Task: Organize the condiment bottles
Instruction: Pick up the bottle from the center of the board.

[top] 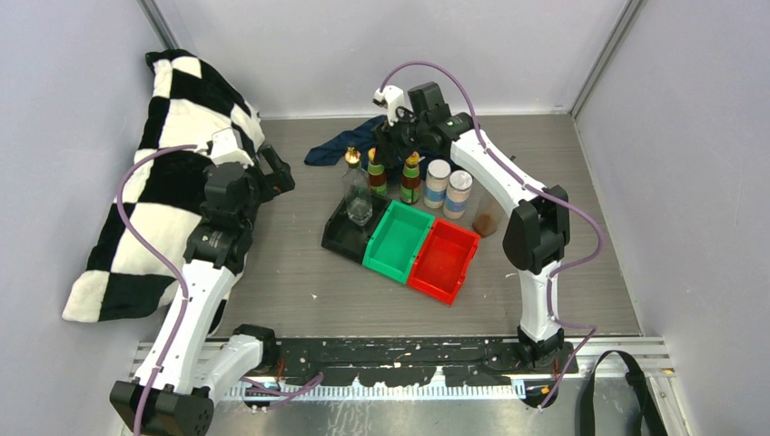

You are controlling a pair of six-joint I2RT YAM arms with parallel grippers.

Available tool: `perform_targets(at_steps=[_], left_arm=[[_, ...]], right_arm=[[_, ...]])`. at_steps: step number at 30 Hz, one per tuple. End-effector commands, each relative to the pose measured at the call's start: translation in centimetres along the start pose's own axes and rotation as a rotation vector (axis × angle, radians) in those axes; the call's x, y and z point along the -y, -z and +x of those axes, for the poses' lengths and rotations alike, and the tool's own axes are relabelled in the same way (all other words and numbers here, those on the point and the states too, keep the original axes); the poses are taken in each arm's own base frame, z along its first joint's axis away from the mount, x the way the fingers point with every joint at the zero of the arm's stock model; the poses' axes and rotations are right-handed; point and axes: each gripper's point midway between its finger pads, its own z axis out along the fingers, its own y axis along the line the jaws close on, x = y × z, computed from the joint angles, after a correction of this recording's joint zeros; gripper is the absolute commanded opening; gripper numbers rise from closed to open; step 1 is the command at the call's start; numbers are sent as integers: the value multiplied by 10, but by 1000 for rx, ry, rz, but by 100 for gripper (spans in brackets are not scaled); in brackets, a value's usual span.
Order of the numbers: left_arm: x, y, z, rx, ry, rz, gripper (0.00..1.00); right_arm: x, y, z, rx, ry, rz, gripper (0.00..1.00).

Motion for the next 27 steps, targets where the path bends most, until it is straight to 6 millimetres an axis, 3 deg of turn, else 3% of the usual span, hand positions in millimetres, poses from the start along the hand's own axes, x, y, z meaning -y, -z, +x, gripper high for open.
perform_targets(at_steps=[1,27], left_arm=[[5,-1,-13,49,34,27,100],[3,-8,-9,31,46,22,100]], right_arm=[[-3,5,-20,44,39,3,70],[-16,-13,-16,45,59,-45,67]])
